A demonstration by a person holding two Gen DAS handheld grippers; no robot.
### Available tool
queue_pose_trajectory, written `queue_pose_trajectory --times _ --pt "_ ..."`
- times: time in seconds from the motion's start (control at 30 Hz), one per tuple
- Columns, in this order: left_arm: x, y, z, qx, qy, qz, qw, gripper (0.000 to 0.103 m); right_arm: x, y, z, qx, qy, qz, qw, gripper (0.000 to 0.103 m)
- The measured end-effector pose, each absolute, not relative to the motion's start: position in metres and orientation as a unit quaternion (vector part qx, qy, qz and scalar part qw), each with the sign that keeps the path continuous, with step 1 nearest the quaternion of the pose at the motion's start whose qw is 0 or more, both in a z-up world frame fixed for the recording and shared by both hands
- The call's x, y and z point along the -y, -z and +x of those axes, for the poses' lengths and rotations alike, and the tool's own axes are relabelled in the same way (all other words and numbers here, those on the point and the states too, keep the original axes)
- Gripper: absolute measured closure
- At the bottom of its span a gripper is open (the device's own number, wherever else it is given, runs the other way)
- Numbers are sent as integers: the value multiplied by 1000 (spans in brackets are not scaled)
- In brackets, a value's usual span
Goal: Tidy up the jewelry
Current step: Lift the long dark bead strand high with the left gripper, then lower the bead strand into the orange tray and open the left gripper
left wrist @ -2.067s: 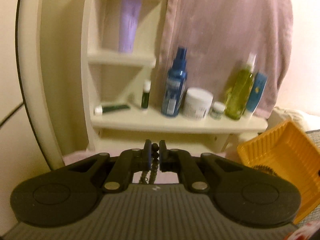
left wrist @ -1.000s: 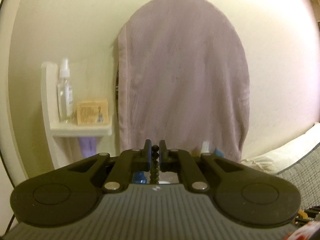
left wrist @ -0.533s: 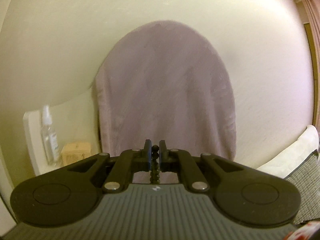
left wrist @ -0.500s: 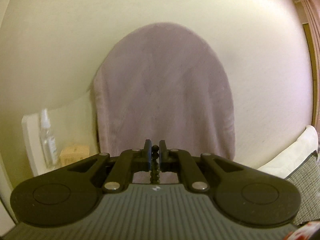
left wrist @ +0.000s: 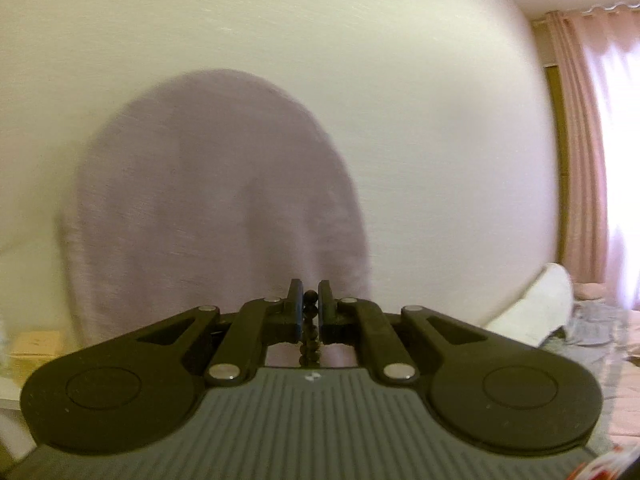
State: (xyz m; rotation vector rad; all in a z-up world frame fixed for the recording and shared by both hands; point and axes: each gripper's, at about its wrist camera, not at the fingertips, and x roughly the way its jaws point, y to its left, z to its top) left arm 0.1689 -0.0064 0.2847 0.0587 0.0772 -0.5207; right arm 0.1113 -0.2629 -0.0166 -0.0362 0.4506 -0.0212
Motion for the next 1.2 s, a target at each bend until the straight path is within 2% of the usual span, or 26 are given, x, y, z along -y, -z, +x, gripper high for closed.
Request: queue_pose_trajectory --times 0.4,0.93,1.2 --pt "70 -237 188 -125 347 15 929 97 265 18 111 -225 13 -13 974 97" --pt "102 -84 232 -313 343 45 885 97 267 19 111 -228 15 -7 974 97" --pt "102 -47 234 -357 336 48 870 97 267 20 111 -229 16 -6 973 97"
